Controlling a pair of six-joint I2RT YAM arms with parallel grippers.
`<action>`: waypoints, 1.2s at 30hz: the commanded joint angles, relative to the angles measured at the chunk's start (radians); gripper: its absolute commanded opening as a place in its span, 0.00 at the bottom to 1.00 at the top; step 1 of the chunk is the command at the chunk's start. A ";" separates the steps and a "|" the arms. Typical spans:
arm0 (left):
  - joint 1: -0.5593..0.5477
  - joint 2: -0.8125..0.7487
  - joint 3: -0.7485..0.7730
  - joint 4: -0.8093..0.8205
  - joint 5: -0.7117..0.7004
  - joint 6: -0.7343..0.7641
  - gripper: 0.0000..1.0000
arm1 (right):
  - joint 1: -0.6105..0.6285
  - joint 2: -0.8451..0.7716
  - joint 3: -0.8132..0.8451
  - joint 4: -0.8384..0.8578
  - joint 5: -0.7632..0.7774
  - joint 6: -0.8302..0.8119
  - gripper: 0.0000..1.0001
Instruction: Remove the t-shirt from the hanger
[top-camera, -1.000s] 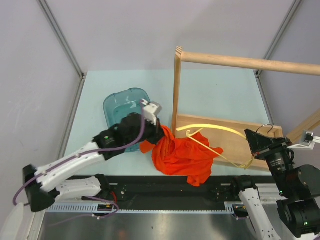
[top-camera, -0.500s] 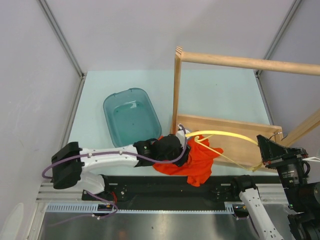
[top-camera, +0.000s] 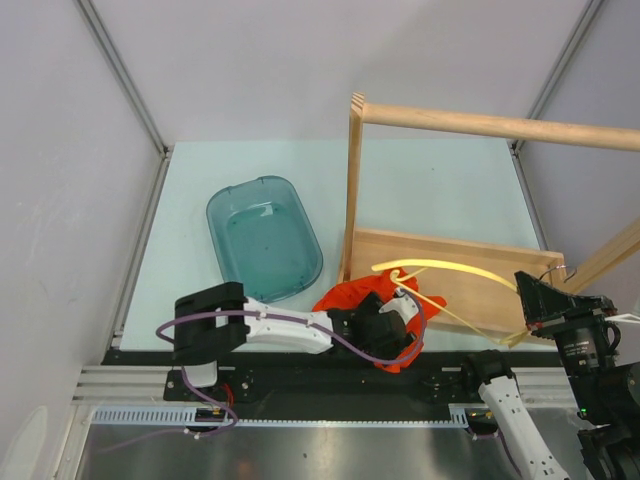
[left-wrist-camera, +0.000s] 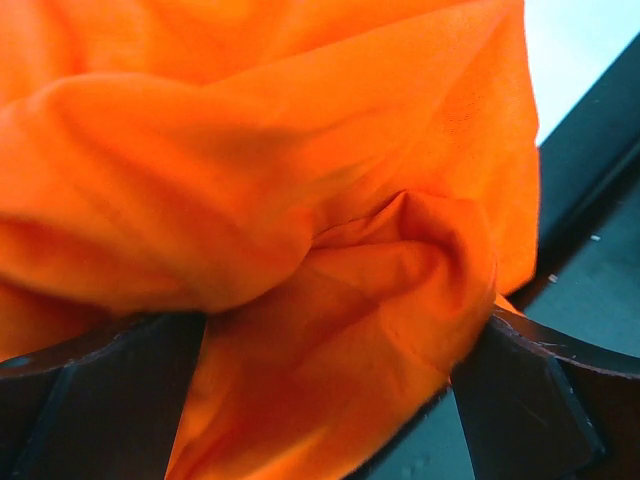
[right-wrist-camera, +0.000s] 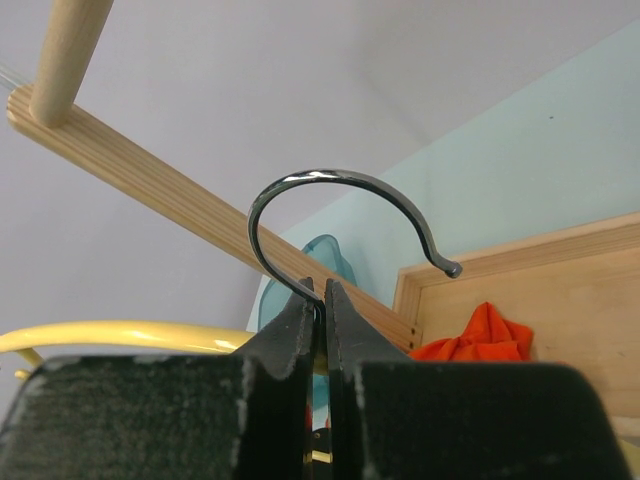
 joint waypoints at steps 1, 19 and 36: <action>0.004 0.061 0.061 0.009 -0.086 0.049 1.00 | 0.010 -0.008 0.007 0.038 0.007 -0.018 0.00; 0.002 0.124 0.021 0.070 0.034 0.011 0.40 | 0.033 -0.053 0.003 0.001 0.051 -0.023 0.00; 0.039 -0.318 -0.058 -0.081 0.013 0.035 0.00 | 0.045 -0.071 -0.044 0.006 0.061 -0.012 0.00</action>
